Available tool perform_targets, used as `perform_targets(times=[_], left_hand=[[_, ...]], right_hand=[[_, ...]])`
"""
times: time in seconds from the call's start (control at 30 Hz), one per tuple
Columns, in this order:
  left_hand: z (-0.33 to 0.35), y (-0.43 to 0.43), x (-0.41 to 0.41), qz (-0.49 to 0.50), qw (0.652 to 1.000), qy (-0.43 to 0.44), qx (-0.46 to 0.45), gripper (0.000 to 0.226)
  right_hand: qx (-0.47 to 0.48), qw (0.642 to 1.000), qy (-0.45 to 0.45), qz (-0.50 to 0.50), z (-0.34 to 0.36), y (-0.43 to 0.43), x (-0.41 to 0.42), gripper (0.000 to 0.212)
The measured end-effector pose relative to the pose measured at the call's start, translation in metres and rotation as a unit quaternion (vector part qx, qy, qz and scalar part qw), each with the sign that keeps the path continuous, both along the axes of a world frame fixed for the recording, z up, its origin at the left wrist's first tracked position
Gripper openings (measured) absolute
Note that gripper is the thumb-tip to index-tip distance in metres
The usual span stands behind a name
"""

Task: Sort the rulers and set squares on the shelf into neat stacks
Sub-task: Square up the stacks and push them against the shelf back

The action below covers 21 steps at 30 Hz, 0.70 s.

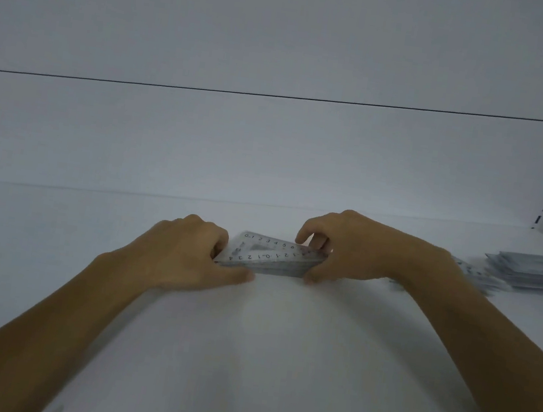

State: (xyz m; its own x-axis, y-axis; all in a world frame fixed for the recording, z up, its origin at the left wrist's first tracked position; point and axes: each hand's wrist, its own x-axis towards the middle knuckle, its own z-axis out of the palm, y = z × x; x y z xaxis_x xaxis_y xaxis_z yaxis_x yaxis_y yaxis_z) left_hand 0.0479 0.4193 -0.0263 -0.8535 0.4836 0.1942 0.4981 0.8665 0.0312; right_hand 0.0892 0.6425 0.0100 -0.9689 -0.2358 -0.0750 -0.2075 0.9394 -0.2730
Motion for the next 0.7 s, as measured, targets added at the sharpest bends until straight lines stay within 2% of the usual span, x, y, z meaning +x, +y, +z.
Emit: perform_targets(times=[0.1, 0.2, 0.33, 0.43, 0.7], left_hand=[[0.0007, -0.0008, -0.0019, -0.008, 0.999, -0.035, 0.017, 0.048], [-0.0002, -0.0007, -0.0024, -0.009, 0.998, -0.051, 0.032, 0.051], [0.0012, -0.0017, -0.0018, -0.016, 0.995, -0.08, 0.052, 0.06], [0.0006, -0.0022, -0.0053, -0.039, 0.991, -0.096, 0.08, 0.058], [-0.0011, -0.0061, -0.0068, -0.014, 0.997, -0.044, 0.061, 0.053]], right_hand=[[0.06, 0.998, -0.015, -0.023, 0.0056, 0.0107, 0.0028, 0.043], [0.058, 0.998, -0.011, -0.023, 0.0034, 0.0119, 0.0026, 0.034], [0.059, 0.998, 0.003, -0.018, 0.0001, 0.0071, 0.0009, 0.035], [0.049, 0.999, 0.01, -0.017, -0.0006, 0.0085, 0.0018, 0.032], [0.025, 1.0, -0.011, -0.004, -0.0016, 0.0106, 0.0039, 0.037]])
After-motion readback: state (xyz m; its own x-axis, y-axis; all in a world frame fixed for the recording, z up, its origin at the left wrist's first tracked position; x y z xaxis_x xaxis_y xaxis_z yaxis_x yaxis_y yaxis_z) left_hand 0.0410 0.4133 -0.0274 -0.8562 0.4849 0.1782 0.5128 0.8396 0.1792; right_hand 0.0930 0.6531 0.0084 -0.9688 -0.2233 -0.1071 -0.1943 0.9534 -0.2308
